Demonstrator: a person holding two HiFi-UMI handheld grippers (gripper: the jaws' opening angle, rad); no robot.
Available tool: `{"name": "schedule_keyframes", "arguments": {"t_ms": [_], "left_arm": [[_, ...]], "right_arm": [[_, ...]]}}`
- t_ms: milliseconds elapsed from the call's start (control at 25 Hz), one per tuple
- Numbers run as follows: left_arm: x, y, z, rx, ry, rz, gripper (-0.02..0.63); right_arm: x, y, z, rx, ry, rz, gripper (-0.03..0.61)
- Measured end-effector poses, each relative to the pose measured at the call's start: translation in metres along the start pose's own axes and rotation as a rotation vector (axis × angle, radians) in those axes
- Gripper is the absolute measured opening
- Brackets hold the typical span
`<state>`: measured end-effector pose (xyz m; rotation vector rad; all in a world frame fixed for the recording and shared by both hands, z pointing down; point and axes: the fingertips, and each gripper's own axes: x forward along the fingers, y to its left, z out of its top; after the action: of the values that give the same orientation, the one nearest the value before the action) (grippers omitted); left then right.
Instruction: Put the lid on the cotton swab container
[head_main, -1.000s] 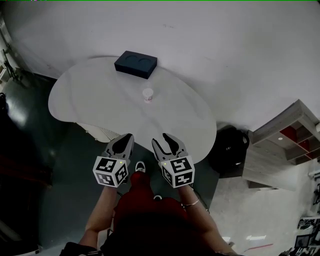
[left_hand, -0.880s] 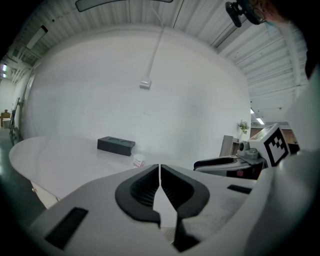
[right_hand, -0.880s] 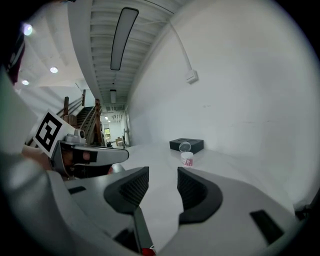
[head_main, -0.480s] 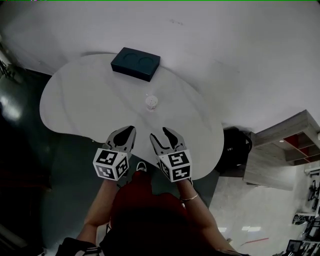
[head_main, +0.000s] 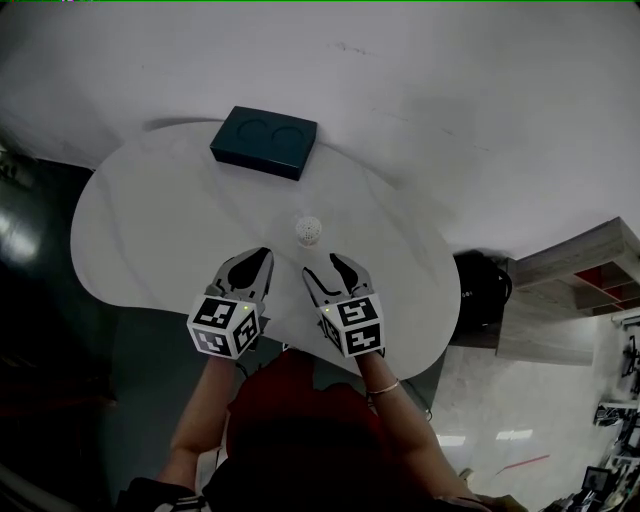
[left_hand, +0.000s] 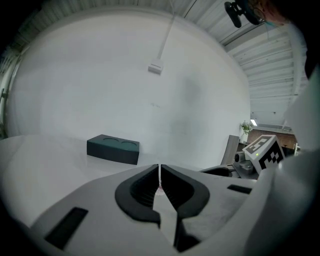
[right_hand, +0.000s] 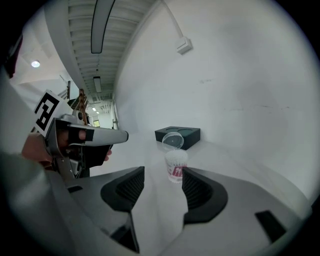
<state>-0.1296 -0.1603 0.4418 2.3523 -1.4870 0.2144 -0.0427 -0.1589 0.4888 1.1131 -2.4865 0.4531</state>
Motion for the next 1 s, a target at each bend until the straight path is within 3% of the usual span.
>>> {"name": "schedule_keyframes", "arguments": {"t_ms": [320, 520, 1000], "left_arm": [[0.028, 0.025, 0.003, 0.002, 0.03, -0.053, 0.034], [0.041, 0.038, 0.002, 0.001, 0.047, -0.075, 0.034], [0.076, 0.048, 0.01, -0.012, 0.074, -0.145, 0.034]], "right_arm": [[0.041, -0.017, -0.009, 0.033, 0.068, -0.083, 0.25], [0.061, -0.026, -0.011, 0.002, 0.097, -0.113, 0.255], [0.088, -0.033, -0.014, -0.019, 0.12, -0.115, 0.256]]}}
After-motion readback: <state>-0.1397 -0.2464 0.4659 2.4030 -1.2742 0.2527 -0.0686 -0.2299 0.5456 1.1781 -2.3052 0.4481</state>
